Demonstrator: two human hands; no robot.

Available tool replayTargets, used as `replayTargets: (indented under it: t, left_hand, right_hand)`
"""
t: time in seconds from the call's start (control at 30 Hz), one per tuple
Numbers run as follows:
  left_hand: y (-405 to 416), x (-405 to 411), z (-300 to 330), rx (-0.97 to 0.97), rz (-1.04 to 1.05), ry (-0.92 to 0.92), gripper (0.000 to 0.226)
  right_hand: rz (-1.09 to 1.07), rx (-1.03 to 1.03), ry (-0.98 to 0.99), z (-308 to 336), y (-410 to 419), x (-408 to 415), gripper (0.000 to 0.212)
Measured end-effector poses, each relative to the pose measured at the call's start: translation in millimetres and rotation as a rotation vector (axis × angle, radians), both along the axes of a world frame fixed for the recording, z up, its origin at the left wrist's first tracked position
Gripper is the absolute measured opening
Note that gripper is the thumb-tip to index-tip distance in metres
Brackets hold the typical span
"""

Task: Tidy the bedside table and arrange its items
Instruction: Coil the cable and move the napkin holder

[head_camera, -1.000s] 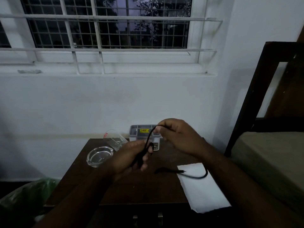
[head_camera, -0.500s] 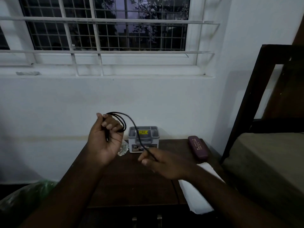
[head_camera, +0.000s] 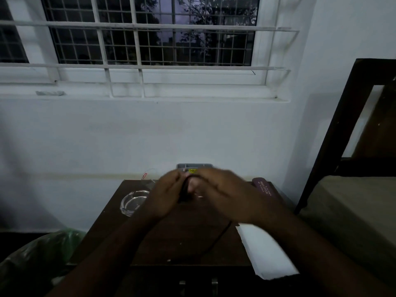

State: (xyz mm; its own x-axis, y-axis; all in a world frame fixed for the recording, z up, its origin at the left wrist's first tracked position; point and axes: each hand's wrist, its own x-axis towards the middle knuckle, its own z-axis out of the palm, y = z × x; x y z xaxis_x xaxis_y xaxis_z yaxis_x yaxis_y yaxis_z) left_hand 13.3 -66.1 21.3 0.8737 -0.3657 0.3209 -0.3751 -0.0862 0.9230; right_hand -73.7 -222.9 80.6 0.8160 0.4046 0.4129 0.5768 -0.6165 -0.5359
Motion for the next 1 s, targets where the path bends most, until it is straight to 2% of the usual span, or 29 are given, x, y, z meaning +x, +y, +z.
replayTargets:
  t: [0.07, 0.1, 0.17, 0.23, 0.3, 0.4, 0.43, 0.5, 0.57, 0.63, 0.67, 0.7, 0.77, 0.83, 0.93, 1.0]
  left_hand:
    - [-3, -14, 3, -0.078, -0.274, 0.347, 0.03]
    - [-2, -18, 3, -0.133, -0.379, 0.455, 0.034]
    - [1, -21, 7, -0.317, -0.523, 0.621, 0.038]
    - [3, -19, 14, -0.564, -0.588, 0.71, 0.041]
    - [1, -12, 17, -0.779, -0.528, 0.696, 0.041]
    - [-2, 2, 11, -0.934, -0.228, 0.597, 0.04]
    - [-1, 8, 6, -0.914, -0.131, 0.548, 0.04]
    - [1, 15, -3, -0.704, 0.051, 0.35, 0.038]
    - [5, 18, -10, -0.315, 0.183, 0.035, 0.036]
    - [3, 14, -15, 0.04, 0.138, -0.185, 0.035]
    - [1, 10, -17, 0.11, 0.051, -0.137, 0.035]
    - [-2, 4, -17, 0.101, -0.068, 0.01, 0.037]
    - [-7, -7, -18, -0.025, -0.318, 0.346, 0.044]
    - [-8, -13, -17, -0.222, -0.489, 0.566, 0.046]
    - [-8, -14, -13, -0.47, -0.647, 0.714, 0.042]
    - [-10, -13, -13, -0.559, -0.632, 0.727, 0.038]
  right_hand:
    - [-0.165, 0.091, -0.078, 0, -19, 14, 0.018]
    - [-0.235, 0.125, -0.092, -3, -28, 21, 0.018]
    - [-0.335, 0.186, -0.058, -14, -40, 32, 0.019]
    - [-0.381, 0.17, 0.058, -27, -42, 37, 0.023]
    - [-0.354, 0.049, 0.191, -41, -34, 37, 0.029]
    - [-0.217, -0.186, 0.292, -52, -11, 28, 0.031]
    - [-0.171, -0.227, 0.316, -54, -3, 24, 0.031]
    - [-0.098, -0.243, 0.324, -53, 7, 16, 0.028]
    - [-0.077, -0.224, 0.259, -42, 10, 9, 0.025]
    - [-0.094, -0.199, 0.166, -27, 6, 7, 0.023]
    - [-0.102, -0.182, 0.119, -20, 1, 8, 0.021]
    - [-0.116, -0.171, 0.068, -15, -5, 10, 0.019]
    - [-0.178, -0.157, -0.044, -9, -22, 17, 0.016]
    - [-0.214, -0.067, -0.118, -14, -37, 25, 0.013]
    - [-0.259, 0.135, -0.137, -33, -41, 35, 0.012]
    - [-0.289, 0.289, -0.026, -47, -31, 37, 0.014]
